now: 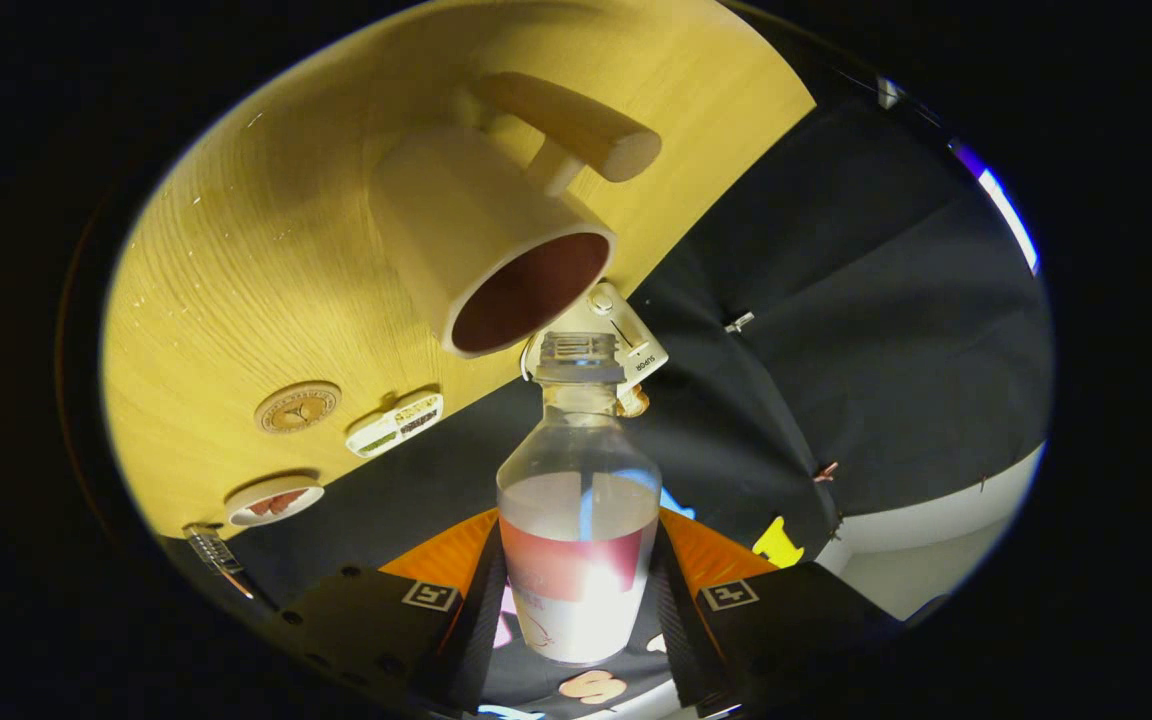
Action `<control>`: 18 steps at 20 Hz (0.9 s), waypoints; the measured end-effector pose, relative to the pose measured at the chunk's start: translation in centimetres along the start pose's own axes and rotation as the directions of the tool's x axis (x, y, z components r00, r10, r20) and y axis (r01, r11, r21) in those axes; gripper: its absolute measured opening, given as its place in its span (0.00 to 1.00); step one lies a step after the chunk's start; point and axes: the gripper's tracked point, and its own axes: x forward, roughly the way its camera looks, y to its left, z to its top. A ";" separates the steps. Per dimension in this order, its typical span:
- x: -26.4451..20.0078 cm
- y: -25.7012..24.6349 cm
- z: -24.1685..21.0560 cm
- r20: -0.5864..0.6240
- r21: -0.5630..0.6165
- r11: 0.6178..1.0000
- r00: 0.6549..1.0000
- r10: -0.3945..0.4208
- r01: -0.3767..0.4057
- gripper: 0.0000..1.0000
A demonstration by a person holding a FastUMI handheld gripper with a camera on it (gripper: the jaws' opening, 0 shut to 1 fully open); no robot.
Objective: Take the bottle from table, then pour the juice into the cup, finally place the bottle on the coaster
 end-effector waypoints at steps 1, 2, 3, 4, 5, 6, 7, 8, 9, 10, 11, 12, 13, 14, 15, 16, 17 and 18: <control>-0.2 0.8 -0.3 -0.021 0.075 0.997 0.999 0.029 -0.027 0.72; -0.5 1.4 -0.5 -0.043 0.158 0.986 0.997 0.060 -0.052 0.73; -0.7 2.0 -0.8 -0.061 0.242 0.968 0.994 0.085 -0.068 0.73; -1.0 2.5 -1.0 -0.079 0.322 0.944 0.992 0.103 -0.073 0.73; -1.3 2.9 -1.0 -0.090 0.397 0.914 0.988 0.124 -0.078 0.73; -1.6 3.3 -1.0 -0.096 0.467 0.880 0.984 0.147 -0.086 0.73; -1.9 3.9 -0.7 -0.092 0.539 0.837 0.981 0.172 -0.096 0.73; -2.0 4.4 -0.3 -0.088 0.610 0.785 0.977 0.195 -0.102 0.73; -2.4 4.7 0.3 -0.068 0.686 0.719 0.973 0.222 -0.116 0.73; -2.4 5.2 0.9 -0.052 0.757 0.641 0.967 0.251 -0.126 0.73; -2.6 5.6 1.2 -0.032 0.821 0.555 0.961 0.275 -0.131 0.73; -2.9 5.8 1.2 -0.033 0.875 0.469 0.954 0.297 -0.115 0.73; -3.2 5.8 1.4 -0.024 0.924 0.370 0.950 0.312 -0.098 0.73; -3.4 5.9 1.5 -0.013 0.963 0.259 0.945 0.328 -0.076 0.73; -3.4 6.0 1.6 0.004 0.989 0.141 0.942 0.335 -0.054 0.73; -3.5 5.8 1.5 0.011 0.999 0.026 0.942 0.335 -0.022 0.73; -3.1 5.4 1.1 0.012 0.996 -0.086 0.943 0.332 0.017 0.73; -2.9 5.1 0.7 0.016 0.978 -0.200 0.945 0.326 0.052 0.73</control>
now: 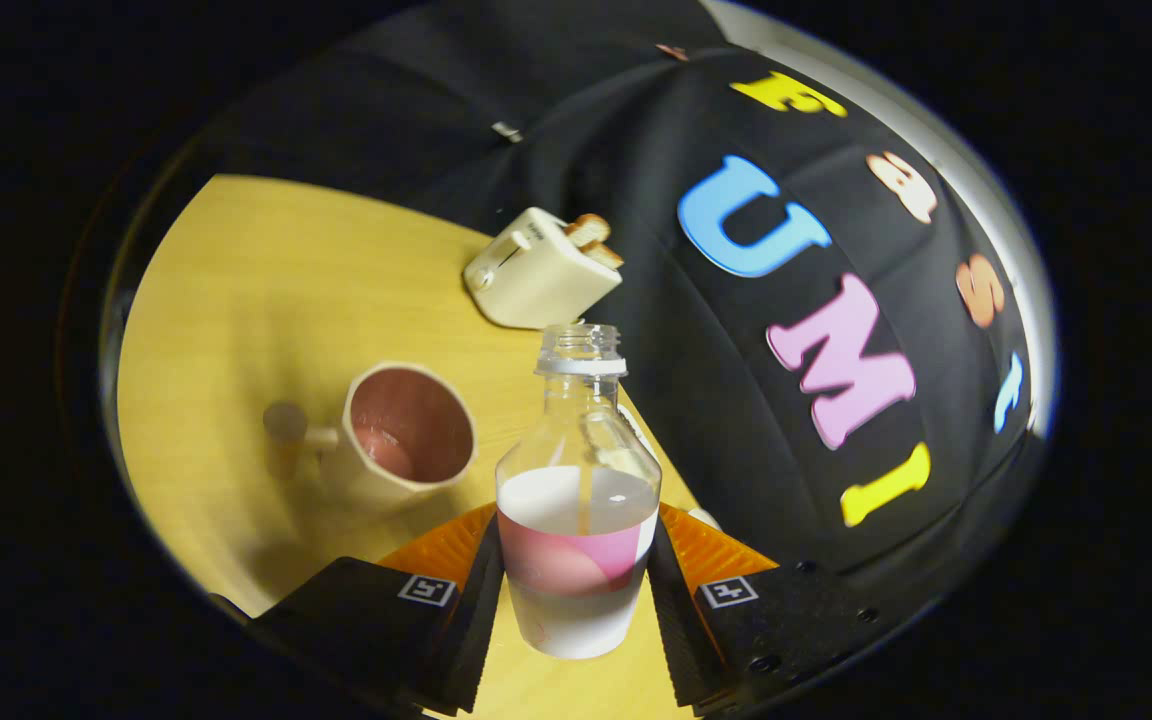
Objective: Take the bottle from table, then pour the juice into the cup, finally place the bottle on the coaster
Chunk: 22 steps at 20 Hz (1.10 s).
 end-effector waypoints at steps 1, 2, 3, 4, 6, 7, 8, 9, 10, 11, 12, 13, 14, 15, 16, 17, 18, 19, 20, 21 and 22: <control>0.1 -0.4 0.3 0.008 0.118 0.993 1.000 -0.004 0.003 0.73; 0.1 -1.0 0.8 0.028 0.240 0.971 1.000 0.002 -0.008 0.73; 0.4 -1.2 1.3 0.048 0.356 0.934 0.999 0.015 -0.031 0.73; 0.5 -1.7 1.8 0.074 0.454 0.889 0.997 0.022 -0.054 0.73; 0.6 -3.8 3.2 0.130 0.569 0.821 0.991 -0.034 -0.046 0.73; 0.3 -6.0 3.7 0.149 0.601 0.799 0.985 -0.086 -0.021 0.73; 0.4 -7.8 4.0 0.176 0.626 0.780 0.975 -0.133 -0.007 0.73; 1.0 -8.9 4.3 0.203 0.649 0.761 0.964 -0.170 -0.003 0.73; 1.5 -10.1 4.5 0.219 0.672 0.741 0.956 -0.195 -0.003 0.73; 2.1 -10.5 4.3 0.227 0.693 0.721 0.953 -0.201 -0.013 0.73; 3.0 -10.9 4.0 0.229 0.708 0.706 0.952 -0.203 -0.020 0.73; 3.9 -11.7 3.6 0.230 0.713 0.701 0.950 -0.210 -0.018 0.73; 5.0 -12.6 3.0 0.225 0.710 0.704 0.948 -0.224 -0.002 0.73; 6.1 -13.0 2.4 0.221 0.705 0.709 0.947 -0.234 0.011 0.73; 7.3 -13.4 1.8 0.219 0.702 0.712 0.946 -0.239 0.018 0.73; 8.3 -13.7 1.1 0.211 0.703 0.710 0.946 -0.245 0.026 0.73; 9.4 -13.9 0.3 0.203 0.708 0.705 0.948 -0.246 0.031 0.73; 10.4 -14.1 -0.7 0.193 0.717 0.696 0.948 -0.254 0.040 0.73; 11.4 -14.4 -1.5 0.183 0.724 0.688 0.946 -0.266 0.053 0.73; 12.2 -14.7 -2.4 0.175 0.724 0.687 0.944 -0.278 0.068 0.73; 12.9 -14.9 -3.1 0.170 0.718 0.691 0.942 -0.288 0.082 0.74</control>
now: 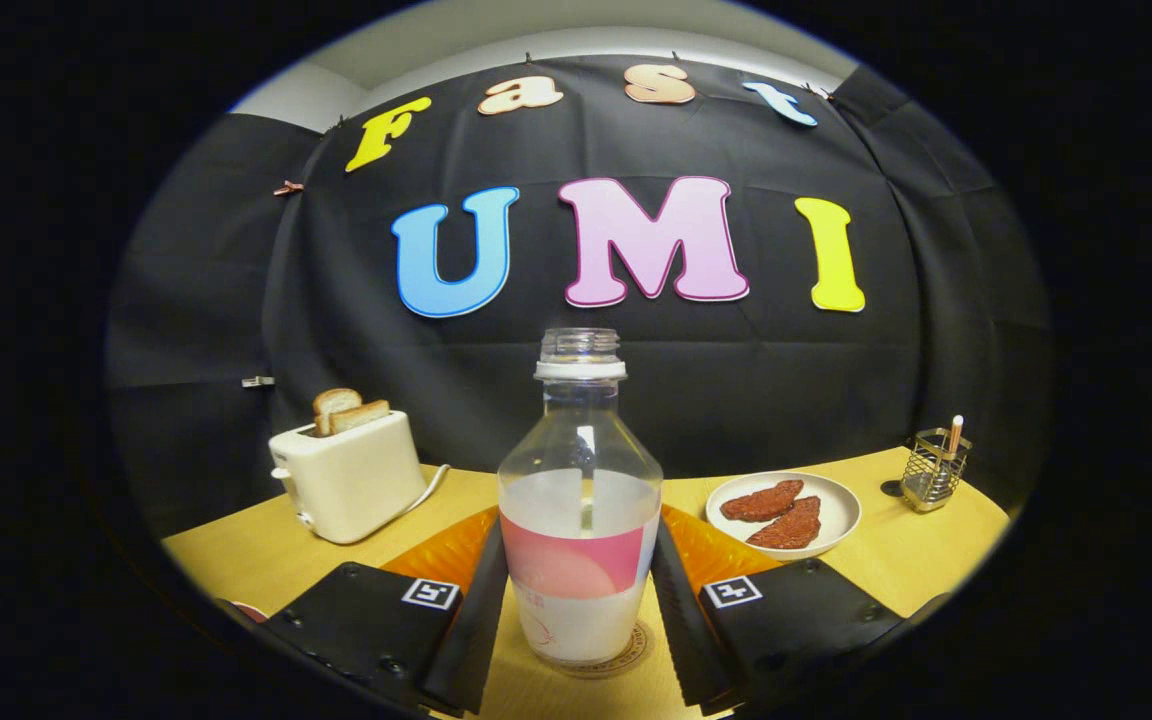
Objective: Take the bottle from table, then pour the juice into the cup, finally place the bottle on the coaster
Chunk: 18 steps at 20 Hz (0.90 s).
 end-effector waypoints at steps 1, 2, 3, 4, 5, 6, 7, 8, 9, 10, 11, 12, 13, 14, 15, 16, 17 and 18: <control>0.5 -0.3 -0.7 -0.003 -0.006 1.000 1.000 0.000 0.000 0.74; 1.0 -0.4 -1.3 -0.006 -0.010 1.000 1.000 0.006 -0.006 0.73; 1.4 -0.3 -1.8 -0.007 -0.019 1.000 1.000 0.013 -0.013 0.73; 1.9 -0.3 -2.4 -0.009 -0.034 0.999 1.000 0.017 -0.018 0.73; 2.0 -0.3 -2.7 -0.009 -0.041 0.999 1.000 0.018 -0.019 0.73; 2.2 -0.2 -3.0 -0.005 -0.046 0.999 1.000 0.018 -0.018 0.73; 2.4 0.0 -3.4 -0.009 -0.051 0.998 1.000 0.019 -0.020 0.74; 2.4 0.3 -3.8 -0.012 -0.052 0.998 1.000 0.026 -0.026 0.73; 2.3 0.6 -4.0 -0.012 -0.054 0.998 1.000 0.029 -0.030 0.74; 2.4 0.7 -4.3 -0.013 -0.059 0.998 1.000 0.028 -0.028 0.74; 2.3 0.8 -4.5 -0.015 -0.066 0.997 1.000 0.028 -0.028 0.74; 2.3 0.7 -4.7 -0.015 -0.077 0.997 1.000 0.024 -0.025 0.74; 2.2 0.6 -5.0 -0.015 -0.080 0.996 1.000 0.025 -0.026 0.74; 2.3 0.7 -5.2 -0.018 -0.077 0.997 0.999 0.027 -0.028 0.74; 2.3 0.6 -5.5 -0.022 -0.074 0.997 0.999 0.025 -0.027 0.74; 2.3 0.5 -5.6 -0.026 -0.071 0.997 0.999 0.023 -0.025 0.74; 2.3 0.4 -5.5 -0.017 -0.066 0.998 1.000 0.020 -0.021 0.74; 2.3 0.3 -5.6 -0.018 -0.062 0.998 1.000 0.016 -0.017 0.74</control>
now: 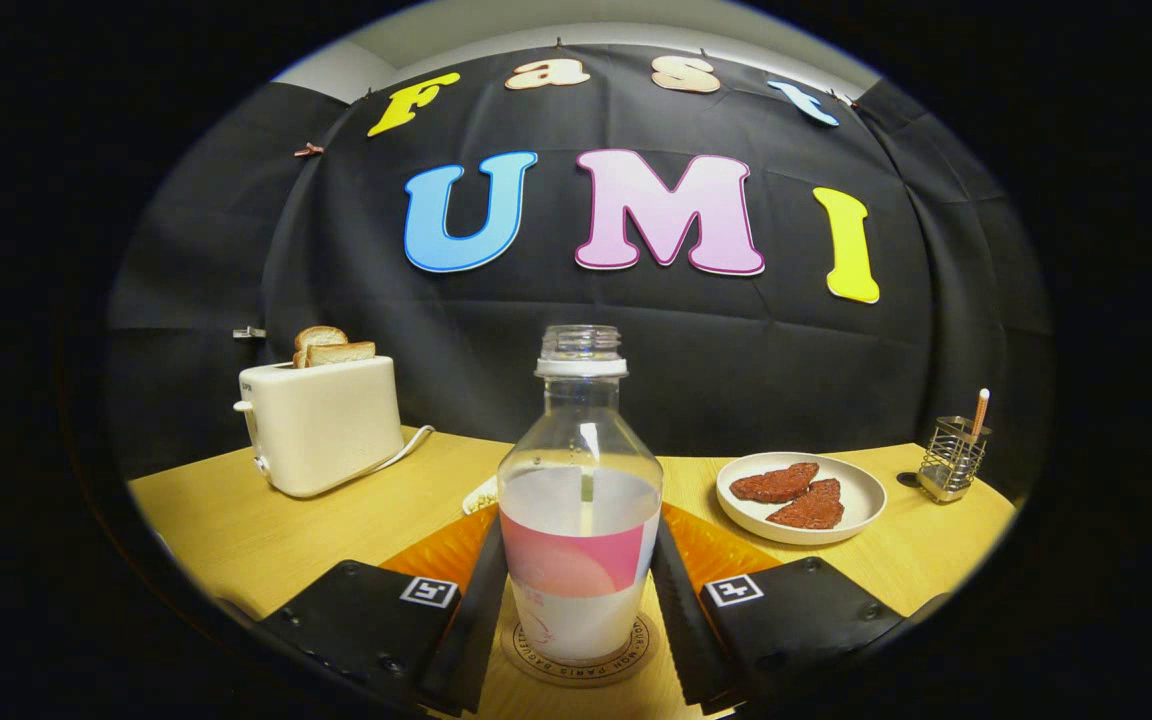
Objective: Take the bottle from table, then pour the juice into the cup, finally place the bottle on the coaster
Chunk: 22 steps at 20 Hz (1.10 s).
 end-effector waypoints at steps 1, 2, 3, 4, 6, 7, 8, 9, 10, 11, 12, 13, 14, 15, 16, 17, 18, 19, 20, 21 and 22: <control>-0.1 0.1 0.0 0.002 0.001 1.000 1.000 -0.002 0.002 0.74; -0.1 0.1 0.1 0.002 -0.001 1.000 1.000 -0.003 0.003 0.75; -0.1 0.1 0.0 0.002 -0.005 1.000 1.000 -0.004 0.004 0.76; 0.0 0.1 -0.1 -0.001 -0.003 1.000 1.000 0.000 0.000 0.76; -0.1 0.1 -0.4 -0.011 0.001 1.000 1.000 0.000 0.000 0.77; -0.2 0.1 -0.3 -0.010 0.005 1.000 1.000 0.004 -0.004 0.77; -0.2 0.0 -0.5 -0.014 0.010 1.000 1.000 0.003 -0.003 0.77; -0.2 0.0 -0.5 -0.019 0.017 1.000 1.000 0.003 -0.003 0.77; -0.3 0.0 -0.5 -0.023 0.023 1.000 1.000 0.007 -0.006 0.78; -0.3 0.0 -0.6 -0.027 0.024 1.000 1.000 0.007 -0.006 0.78; -0.3 -0.1 -0.8 -0.033 0.023 1.000 0.999 0.008 -0.007 0.79; -0.6 0.0 -0.8 -0.041 0.024 1.000 0.999 0.007 -0.006 0.86; -0.7 0.0 -1.0 -0.049 0.024 1.000 0.999 0.005 -0.004 0.94; -0.8 0.1 -1.0 -0.053 0.026 1.000 0.999 0.008 -0.006 0.96; -0.9 0.1 -1.0 -0.054 0.028 1.000 0.999 0.009 -0.008 0.99; -1.1 0.0 -0.8 -0.049 0.027 1.000 0.999 0.008 -0.007 0.99; -1.3 -0.2 -0.6 -0.047 0.019 1.000 0.999 0.000 0.001 0.99; -1.7 -0.4 -0.2 -0.042 0.009 1.000 0.999 -0.007 0.007 0.99; -2.0 -0.4 0.2 -0.038 0.006 1.000 0.999 -0.005 0.005 0.99; -2.6 -0.2 0.6 -0.038 0.003 1.000 0.999 -0.001 0.001 0.99; -3.2 -0.1 1.0 -0.039 -0.001 1.000 0.999 0.001 -0.001 0.99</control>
